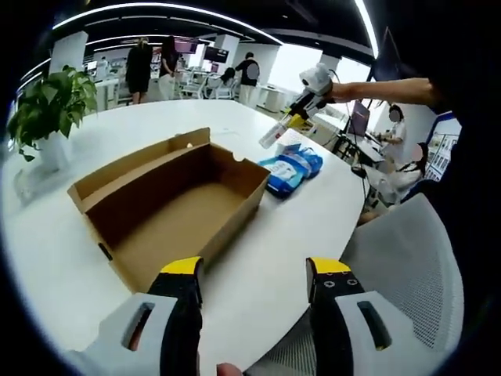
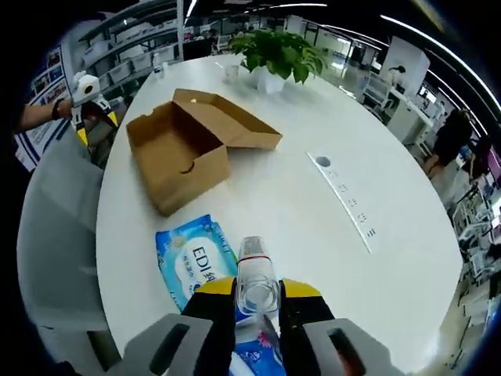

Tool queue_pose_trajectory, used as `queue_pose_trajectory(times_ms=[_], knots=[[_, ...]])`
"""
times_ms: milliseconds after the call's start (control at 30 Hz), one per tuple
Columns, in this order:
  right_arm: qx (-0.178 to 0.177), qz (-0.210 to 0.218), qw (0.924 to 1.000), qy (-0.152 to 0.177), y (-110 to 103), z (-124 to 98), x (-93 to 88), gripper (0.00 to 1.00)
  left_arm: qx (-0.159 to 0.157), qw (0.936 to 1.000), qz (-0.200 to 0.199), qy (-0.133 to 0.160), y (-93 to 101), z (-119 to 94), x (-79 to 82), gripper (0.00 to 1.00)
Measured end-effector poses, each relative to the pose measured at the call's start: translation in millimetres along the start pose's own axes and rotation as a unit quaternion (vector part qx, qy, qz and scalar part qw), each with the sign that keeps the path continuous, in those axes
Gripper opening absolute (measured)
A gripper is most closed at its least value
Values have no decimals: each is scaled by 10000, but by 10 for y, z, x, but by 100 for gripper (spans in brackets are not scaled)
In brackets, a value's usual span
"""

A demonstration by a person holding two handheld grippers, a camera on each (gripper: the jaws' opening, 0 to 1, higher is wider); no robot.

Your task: Operate the shoe box by opening the lid, removing the specified soft item, and placing it in the target area until the item is outside and the box remains undamaged.

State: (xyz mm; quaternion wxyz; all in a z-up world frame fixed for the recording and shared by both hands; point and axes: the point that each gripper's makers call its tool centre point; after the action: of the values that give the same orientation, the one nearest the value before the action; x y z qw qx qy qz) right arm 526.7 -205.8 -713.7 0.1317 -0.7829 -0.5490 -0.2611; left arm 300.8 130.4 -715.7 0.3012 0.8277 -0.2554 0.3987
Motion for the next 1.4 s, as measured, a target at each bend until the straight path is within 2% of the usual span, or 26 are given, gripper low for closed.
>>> queue_pose_trajectory(times_ms=[200, 533, 1167, 1333, 1400], knots=[[4, -449, 9982, -409, 91, 42, -53, 16, 26, 10000, 1, -38, -15, -8, -20, 54], [117, -924, 9910, -958, 118, 130, -233, 16, 8, 9999, -16, -100, 5, 25, -58, 53], [318, -1344, 9793, -1477, 192, 288, -484, 17, 16, 9998, -61, -175, -6, 39, -99, 53], [361, -1672, 9687, -1801, 212, 305, -564, 17, 7, 9998, -74, -205, -3, 29, -123, 53], [374, -1688, 9675, -1844, 216, 317, -573, 17, 20, 9998, -89, -192, -11, 23, -121, 53]])
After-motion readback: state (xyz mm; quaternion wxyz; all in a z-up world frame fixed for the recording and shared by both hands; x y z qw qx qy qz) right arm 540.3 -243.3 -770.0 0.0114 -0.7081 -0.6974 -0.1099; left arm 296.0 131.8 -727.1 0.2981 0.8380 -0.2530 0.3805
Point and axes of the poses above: the point that each gripper's makers call its tool centre point, and the gripper's own axes: z roughly forward along the fingers, y roughly to its right, x roughly out of its top, and after that the axes turned 6 degrees about y, right-handed
